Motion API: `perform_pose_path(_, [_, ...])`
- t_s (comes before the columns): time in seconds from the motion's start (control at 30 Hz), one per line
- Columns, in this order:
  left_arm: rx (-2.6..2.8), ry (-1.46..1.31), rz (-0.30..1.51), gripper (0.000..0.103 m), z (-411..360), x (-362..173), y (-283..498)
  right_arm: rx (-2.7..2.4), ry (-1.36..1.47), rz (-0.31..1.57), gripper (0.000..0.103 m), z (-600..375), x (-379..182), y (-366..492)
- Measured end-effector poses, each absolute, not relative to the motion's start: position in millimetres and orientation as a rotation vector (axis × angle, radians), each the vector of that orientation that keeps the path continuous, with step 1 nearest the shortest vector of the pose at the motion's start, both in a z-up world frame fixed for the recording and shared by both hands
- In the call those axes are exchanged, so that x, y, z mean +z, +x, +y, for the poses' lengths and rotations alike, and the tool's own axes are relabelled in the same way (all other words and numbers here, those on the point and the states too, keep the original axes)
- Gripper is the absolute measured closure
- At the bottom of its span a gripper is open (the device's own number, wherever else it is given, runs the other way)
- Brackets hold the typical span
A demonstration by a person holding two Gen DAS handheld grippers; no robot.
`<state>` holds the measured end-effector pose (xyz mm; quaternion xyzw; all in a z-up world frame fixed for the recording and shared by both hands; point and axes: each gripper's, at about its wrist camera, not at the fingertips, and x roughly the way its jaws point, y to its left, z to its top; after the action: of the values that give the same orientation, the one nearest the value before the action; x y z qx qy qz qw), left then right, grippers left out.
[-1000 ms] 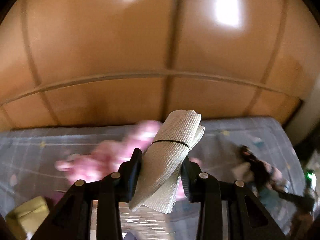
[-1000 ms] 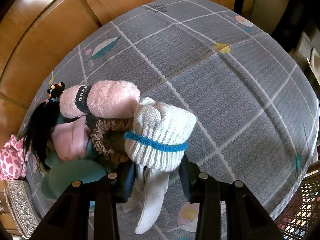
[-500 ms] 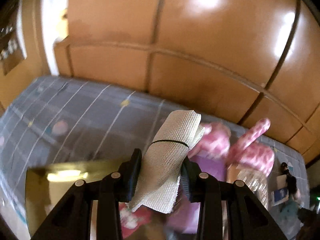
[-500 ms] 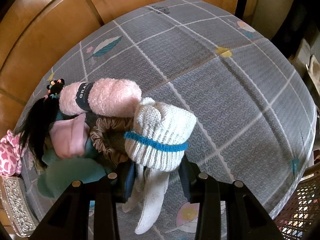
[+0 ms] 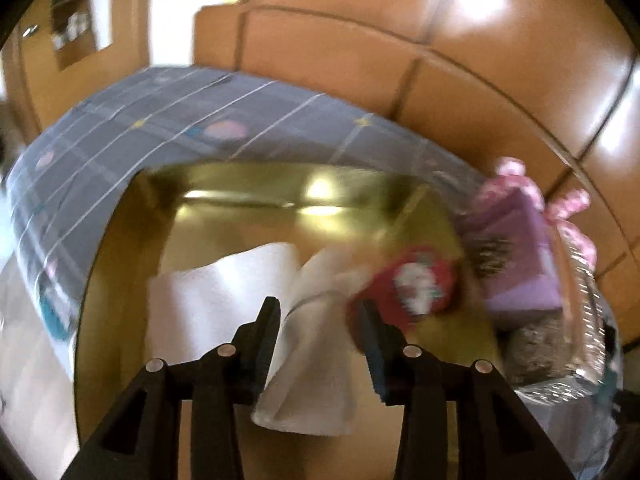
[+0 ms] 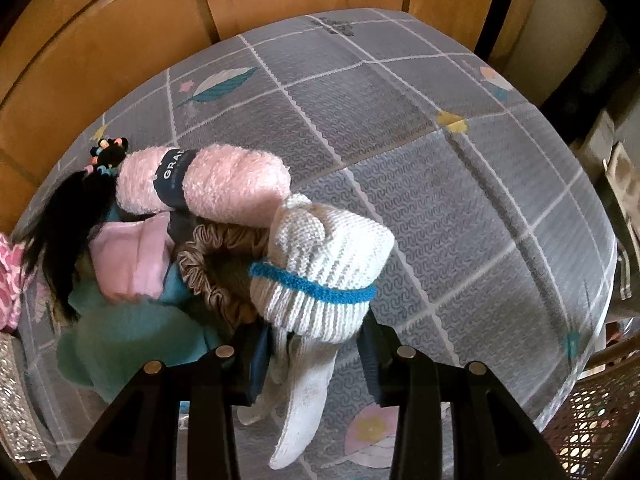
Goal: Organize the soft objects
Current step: 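Lay the towel on the napkin in the tray with the left gripper while the right grasps the white socks, then carry the white socks into the gold tray with the right gripper and release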
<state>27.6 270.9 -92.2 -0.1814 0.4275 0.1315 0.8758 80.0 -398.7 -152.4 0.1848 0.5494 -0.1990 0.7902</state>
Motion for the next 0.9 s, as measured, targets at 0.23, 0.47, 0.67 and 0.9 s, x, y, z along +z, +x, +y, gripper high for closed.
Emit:
perform_pose_path(0.23, [0.347,-0.432,0.892,0.033,292,-106,11,-0.440,0.320,1.176,0.065,-384,-153,83])
perform_pose_path(0.47, [0.393,-0.342,0.821,0.027,265,-91,-18,-0.444,0.332,1.158,0.066,-385,-150,80])
perform_pose_path(0.67, [0.360,-0.341,0.818,0.024,243,-91,-37,-0.489,0.345,1.083,0.068,-396,-134,67])
perform_pose_path(0.9, [0.338,-0.344,0.833,0.023,231,-95,-41,-0.468,0.350,0.912,0.069,-394,-104,56])
